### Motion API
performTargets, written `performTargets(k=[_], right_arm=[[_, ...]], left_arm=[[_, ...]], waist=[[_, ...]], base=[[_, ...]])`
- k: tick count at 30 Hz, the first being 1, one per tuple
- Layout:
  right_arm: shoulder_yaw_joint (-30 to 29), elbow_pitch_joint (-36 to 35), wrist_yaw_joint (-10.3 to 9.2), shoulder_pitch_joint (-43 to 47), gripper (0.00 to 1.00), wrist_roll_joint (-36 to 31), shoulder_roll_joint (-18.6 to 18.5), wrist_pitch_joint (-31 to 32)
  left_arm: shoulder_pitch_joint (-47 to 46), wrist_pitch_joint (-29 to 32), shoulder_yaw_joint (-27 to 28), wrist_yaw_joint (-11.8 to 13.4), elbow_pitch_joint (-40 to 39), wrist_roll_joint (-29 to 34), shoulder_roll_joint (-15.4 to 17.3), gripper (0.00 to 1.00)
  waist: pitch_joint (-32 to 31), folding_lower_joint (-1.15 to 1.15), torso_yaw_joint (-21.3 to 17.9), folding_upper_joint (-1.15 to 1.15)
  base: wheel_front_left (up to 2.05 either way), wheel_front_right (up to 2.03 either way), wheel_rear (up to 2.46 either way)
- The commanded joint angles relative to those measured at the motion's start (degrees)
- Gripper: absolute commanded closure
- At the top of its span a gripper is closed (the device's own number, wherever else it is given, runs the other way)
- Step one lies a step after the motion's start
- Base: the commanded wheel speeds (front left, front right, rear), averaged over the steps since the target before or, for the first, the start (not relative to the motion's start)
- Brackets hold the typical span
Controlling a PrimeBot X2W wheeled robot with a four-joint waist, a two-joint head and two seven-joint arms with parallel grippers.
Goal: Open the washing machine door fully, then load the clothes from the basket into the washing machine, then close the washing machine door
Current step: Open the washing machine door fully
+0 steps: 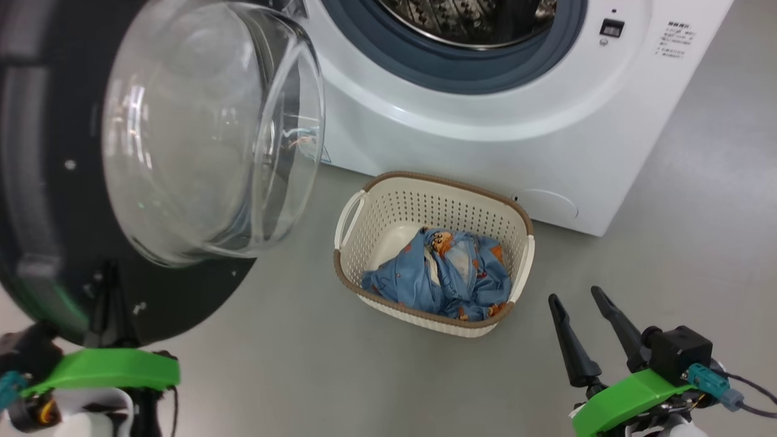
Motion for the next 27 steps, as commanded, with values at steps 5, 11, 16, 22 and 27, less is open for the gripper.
performTargets(k=[5, 11, 16, 22, 27], right_arm=[[1.12, -3.68, 0.09, -2.40, 0.00, -1.37, -1.46, 1.70], [0.56, -6.43, 0.09, -2.74, 0.00, -2.07, -2.84, 3.65], [-0.14, -9.15, 0.09, -2.43, 0.00, -2.74, -4.12, 5.40], [-2.01, -13.27, 0.09, -1.58, 0.00, -3.48, -6.05, 7.95], [-2.65, -16.02, 0.09, -1.41, 0.00, -4.24, -7.12, 9.66]], left_arm=[[-5.00, -0.78, 8.53, -1.02, 0.04, -1.00, 2.17, 1.00], [-8.41, -0.78, 14.73, -3.39, 3.73, -0.77, 3.53, 1.00], [-12.42, -0.78, 17.58, -5.34, 8.35, -0.50, 4.78, 1.00], [-17.52, -0.79, 20.36, -6.99, 14.88, -0.35, 7.94, 1.00], [-20.95, -0.79, 23.33, -7.79, 19.54, 0.48, 10.45, 1.00]], waist=[[4.67, 0.00, -0.11, 0.00], [7.92, 0.00, -0.70, 0.00], [10.56, 0.00, -0.66, 0.00], [13.51, 0.00, -0.73, 0.00], [15.15, 0.00, -0.88, 0.00]], base=[[0.00, 0.00, 0.00], [0.00, 0.00, 0.00], [0.00, 0.00, 0.00], [0.00, 0.00, 0.00], [0.00, 0.00, 0.00]])
